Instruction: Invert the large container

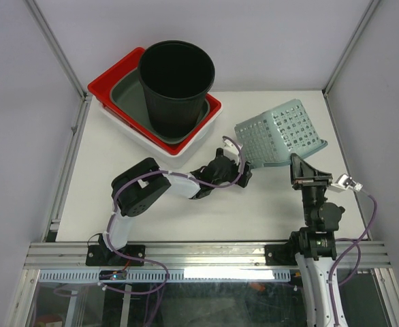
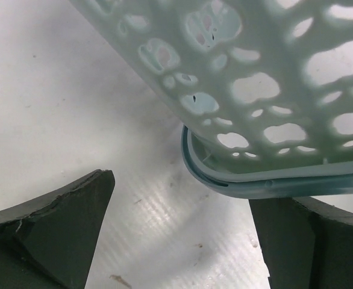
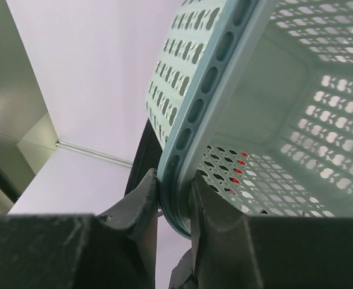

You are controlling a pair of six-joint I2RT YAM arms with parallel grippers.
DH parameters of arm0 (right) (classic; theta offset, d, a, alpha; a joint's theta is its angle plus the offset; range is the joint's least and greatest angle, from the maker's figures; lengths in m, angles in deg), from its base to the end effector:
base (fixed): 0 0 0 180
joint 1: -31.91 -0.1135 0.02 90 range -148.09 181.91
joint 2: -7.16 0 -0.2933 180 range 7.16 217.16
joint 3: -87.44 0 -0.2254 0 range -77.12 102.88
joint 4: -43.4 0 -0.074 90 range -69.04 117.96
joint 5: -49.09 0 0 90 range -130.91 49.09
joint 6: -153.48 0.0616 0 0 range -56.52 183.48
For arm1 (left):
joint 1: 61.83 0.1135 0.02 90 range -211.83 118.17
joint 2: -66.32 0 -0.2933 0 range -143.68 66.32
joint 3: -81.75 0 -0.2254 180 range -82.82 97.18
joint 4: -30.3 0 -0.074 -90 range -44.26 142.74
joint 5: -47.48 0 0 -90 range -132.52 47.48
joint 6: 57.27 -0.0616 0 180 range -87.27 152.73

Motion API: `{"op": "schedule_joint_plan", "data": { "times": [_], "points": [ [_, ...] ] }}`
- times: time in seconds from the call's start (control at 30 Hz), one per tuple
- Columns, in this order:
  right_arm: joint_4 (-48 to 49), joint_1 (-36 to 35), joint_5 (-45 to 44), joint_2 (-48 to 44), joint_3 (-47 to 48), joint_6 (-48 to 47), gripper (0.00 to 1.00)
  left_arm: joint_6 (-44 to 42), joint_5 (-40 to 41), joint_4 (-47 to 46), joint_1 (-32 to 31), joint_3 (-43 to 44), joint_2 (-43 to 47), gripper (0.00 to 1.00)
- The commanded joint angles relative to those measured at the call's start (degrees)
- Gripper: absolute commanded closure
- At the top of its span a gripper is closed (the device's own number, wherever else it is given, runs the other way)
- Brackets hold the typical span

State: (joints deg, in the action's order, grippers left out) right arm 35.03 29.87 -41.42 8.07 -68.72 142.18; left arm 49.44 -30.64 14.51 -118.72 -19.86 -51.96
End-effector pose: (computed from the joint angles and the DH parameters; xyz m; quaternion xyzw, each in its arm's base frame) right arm 0.0655 0.0018 0.2401 0.3822 0.4777 0.5103 0.6044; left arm 0.2589 -0.3738 0.1724 0.2338 0.8032 -0.2545 0.4852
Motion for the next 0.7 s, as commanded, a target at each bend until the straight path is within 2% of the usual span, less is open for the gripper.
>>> {"op": "schedule_joint_plan", "data": {
  "times": [0.0,0.13,0.23,0.33,0.67],
  "points": [
    [-10.3,0.0,2.7,0.4,-2.1,-0.6,1.00,0.2,0.6,-0.3,0.8,-1.2,4.2,0.01],
    [-9.0,0.1,1.6,2.2,-4.8,0.0,1.00,-1.3,-2.4,2.0,1.8,-2.4,6.2,0.01],
    [-1.3,0.1,0.9,3.8,-9.0,0.3,1.00,-1.7,-10.2,4.8,3.1,-2.5,7.3,0.01],
    [3.7,0.1,-1.3,7.2,-10.7,-0.7,1.00,-1.1,-13.7,10.2,3.7,-1.5,8.4,0.01],
    [24.8,0.1,-8.7,27.9,-13.1,-6.1,1.00,3.4,-20.4,16.7,3.6,-9.3,20.0,0.01]
  ]
}}
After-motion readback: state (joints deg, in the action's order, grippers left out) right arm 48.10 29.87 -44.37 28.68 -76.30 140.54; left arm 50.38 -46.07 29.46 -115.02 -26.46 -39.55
